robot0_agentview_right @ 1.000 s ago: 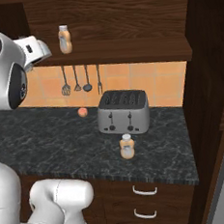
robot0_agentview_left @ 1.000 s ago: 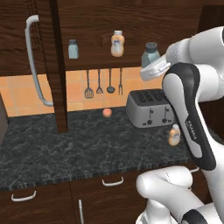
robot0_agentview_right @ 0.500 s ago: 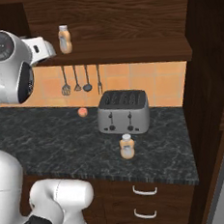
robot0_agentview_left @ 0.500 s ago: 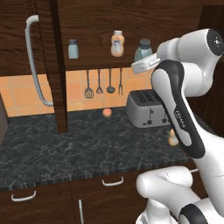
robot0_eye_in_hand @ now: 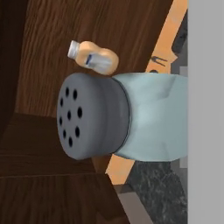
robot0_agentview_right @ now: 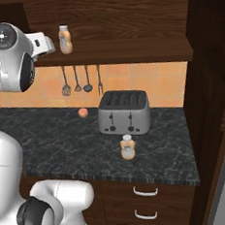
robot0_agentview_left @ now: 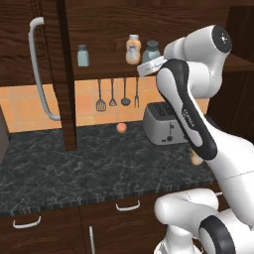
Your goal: Put the shaker and condiment bottle from the counter next to their counterparts in the cabinet.
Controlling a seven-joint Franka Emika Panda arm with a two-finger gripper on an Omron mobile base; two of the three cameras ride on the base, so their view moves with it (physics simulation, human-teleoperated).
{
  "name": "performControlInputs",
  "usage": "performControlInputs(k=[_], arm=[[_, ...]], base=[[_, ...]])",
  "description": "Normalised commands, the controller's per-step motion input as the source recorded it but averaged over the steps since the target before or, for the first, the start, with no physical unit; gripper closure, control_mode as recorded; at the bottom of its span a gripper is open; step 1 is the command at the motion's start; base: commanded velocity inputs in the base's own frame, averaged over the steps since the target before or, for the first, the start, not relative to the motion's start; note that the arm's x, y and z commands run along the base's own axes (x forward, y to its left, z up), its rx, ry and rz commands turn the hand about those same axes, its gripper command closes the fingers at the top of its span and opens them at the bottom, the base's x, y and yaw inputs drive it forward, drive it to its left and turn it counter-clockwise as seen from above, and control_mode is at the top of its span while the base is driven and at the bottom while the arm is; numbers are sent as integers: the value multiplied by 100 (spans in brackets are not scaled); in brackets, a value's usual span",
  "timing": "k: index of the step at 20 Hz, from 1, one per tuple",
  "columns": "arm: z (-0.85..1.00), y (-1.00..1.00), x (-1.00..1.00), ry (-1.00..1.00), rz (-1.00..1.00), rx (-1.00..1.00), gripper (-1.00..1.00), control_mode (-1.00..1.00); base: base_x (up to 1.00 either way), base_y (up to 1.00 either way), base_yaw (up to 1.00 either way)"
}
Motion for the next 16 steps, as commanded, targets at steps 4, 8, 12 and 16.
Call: performControlInputs(k=[4,8,12,16], arm=[[0,30,45,0,-3,11,100,-100],[-8,34,40,0,-3,10,100,-100],[-28,34,46,0,0,3,100,-100],[-12,16,65,6,0,1,100,-100]], base=[[0,0,0],[0,0,0],[0,0,0],[0,0,0]])
